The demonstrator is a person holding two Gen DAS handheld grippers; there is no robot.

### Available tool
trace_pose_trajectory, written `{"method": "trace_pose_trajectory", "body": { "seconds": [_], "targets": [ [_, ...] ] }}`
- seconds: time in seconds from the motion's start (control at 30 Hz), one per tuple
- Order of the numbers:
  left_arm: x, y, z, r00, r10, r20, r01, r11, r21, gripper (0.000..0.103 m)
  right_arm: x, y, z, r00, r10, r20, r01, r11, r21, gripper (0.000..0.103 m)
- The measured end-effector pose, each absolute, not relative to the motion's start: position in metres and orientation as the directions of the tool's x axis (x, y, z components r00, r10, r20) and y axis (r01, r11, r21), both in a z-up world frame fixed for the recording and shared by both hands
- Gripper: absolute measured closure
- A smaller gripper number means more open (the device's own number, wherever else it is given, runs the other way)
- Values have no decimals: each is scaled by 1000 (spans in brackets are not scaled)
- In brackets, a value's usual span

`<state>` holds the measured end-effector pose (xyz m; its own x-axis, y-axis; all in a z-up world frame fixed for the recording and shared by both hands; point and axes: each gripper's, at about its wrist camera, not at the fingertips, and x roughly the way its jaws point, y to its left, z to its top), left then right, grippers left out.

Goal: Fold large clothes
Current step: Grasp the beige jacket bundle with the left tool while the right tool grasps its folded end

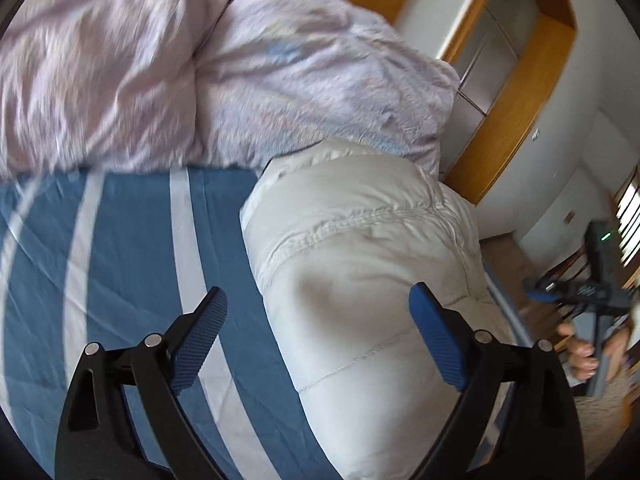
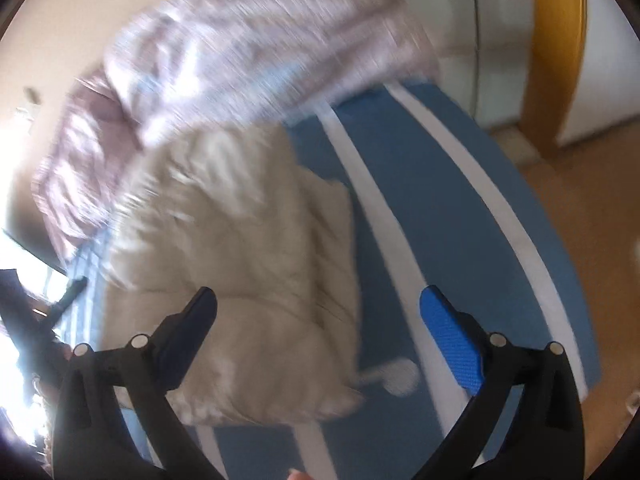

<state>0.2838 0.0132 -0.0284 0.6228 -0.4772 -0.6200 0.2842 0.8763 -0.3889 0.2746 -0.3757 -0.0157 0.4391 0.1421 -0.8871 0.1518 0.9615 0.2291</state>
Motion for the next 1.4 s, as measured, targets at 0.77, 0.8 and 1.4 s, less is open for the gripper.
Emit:
{"method": "trace_pose_trajectory", "body": {
  "seconds": [0.77, 0.8, 1.4],
  "targets": [
    [318, -3, -76, 418, -675, -608, 252, 729, -637, 2, 336, -388, -105, 307, 656, -689, 98, 699, 709, 2],
    [318, -3, -77, 417, -676, -607, 252, 728, -637, 1, 338, -387, -108, 298, 666, -684, 97, 691, 716, 2],
    [322, -19, -76, 438, -619, -652, 287, 783, -551, 1, 370, -357, -122, 213, 753, -622, -39, 643, 765, 2]
  ]
}}
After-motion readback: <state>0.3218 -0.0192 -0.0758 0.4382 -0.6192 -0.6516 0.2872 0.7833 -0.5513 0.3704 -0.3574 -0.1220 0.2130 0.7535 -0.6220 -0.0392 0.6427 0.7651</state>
